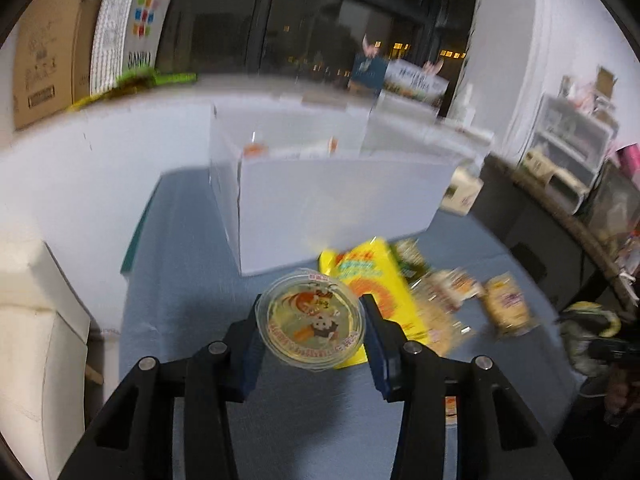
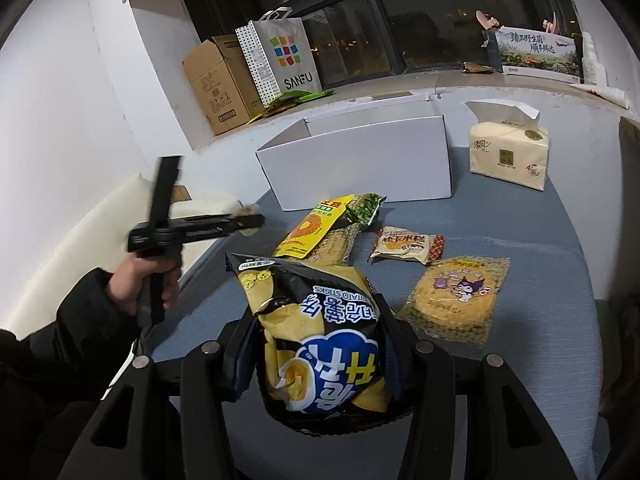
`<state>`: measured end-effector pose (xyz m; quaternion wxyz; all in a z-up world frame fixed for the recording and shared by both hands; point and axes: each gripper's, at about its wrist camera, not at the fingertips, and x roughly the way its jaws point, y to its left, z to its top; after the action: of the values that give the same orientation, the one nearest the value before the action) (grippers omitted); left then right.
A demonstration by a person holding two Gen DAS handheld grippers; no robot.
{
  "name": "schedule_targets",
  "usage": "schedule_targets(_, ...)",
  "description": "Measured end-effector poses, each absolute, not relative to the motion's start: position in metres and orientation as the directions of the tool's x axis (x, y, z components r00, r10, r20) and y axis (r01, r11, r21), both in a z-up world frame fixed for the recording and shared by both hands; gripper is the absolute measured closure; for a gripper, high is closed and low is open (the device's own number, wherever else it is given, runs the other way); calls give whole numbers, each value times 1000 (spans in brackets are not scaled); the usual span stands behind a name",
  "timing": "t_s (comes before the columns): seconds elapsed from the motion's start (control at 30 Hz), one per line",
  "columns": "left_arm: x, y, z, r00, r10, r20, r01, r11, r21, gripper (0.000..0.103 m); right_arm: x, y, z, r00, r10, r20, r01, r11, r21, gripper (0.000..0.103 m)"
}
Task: Organize snacks
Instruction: 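Grasp the blue-yellow chip bag with right tool while left tool grasps a jelly cup, then carry both items into the white box and open both tools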
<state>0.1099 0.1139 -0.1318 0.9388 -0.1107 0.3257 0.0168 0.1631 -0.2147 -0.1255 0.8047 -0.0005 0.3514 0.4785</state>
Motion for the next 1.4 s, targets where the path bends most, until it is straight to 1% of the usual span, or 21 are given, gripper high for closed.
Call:
schedule_targets(0.13,105,112,-95,840,-47,-540,-82,974,-212,55,171,-209,-117,305,779,-548,-761,545,352,48)
schedule_targets(0.2,109,114,-77,863,-54,-503,-67,973,-219,55,184,-205,-108,307,793,-527,-745,545,385,48)
schedule_targets(0.3,124,118,-54,882,-60,-467,-56,972,-230,55,208,-195,-90,321,810,-490,-731,541,415,48)
schedule_targets(0.4,150,122,-34,896,-74,-438,-39,969,-243,55,246,-175,-65,357,807,-471,-719,559,412,48)
schedule_targets(0.47,173,126,-26,897,-69,-437,-44,969,-244,55,270,-160,-53,376,800,-467,-703,575,419,47)
schedule_targets(0.53,201,131,-22,892,-55,-449,-55,972,-229,55,296,-141,-43,389,785,-483,-689,595,413,47)
schedule_targets(0.67,247,143,-28,867,-74,-493,-60,967,-249,55,350,-106,-31,407,753,-517,-654,636,410,47)
schedule_targets(0.73,262,144,-33,854,-57,-517,-70,972,-223,55,376,-93,-31,409,735,-541,-626,657,420,47)
schedule_targets(0.9,283,148,-45,836,-34,-548,-89,976,-197,53,408,-73,-35,430,680,-594,-605,705,370,47)
schedule_targets(0.97,287,148,-48,820,-8,-572,-111,979,-173,29,416,-68,-40,421,675,-606,-598,709,374,46)
schedule_targets(1.0,289,148,-50,810,5,-587,-124,979,-163,0,420,-65,-42,409,679,-610,-598,704,383,43)
schedule_targets(1.03,286,148,-49,815,24,-580,-135,980,-149,0,423,-64,-45,394,680,-619,-595,702,392,39)
schedule_targets(1.1,279,146,-46,823,35,-567,-127,984,-123,0,427,-62,-49,379,683,-625,-580,701,415,1)
schedule_targets(1.17,274,145,-44,820,33,-571,-120,986,-115,0,423,-65,-47,409,678,-611,-576,711,402,0)
schedule_targets(1.27,262,143,-36,831,33,-556,-121,985,-124,0,416,-66,-44,443,649,-619,-586,732,348,0)
schedule_targets(1.4,243,139,-23,839,46,-542,-131,984,-120,0,408,-72,-37,434,670,-602,-594,715,367,0)
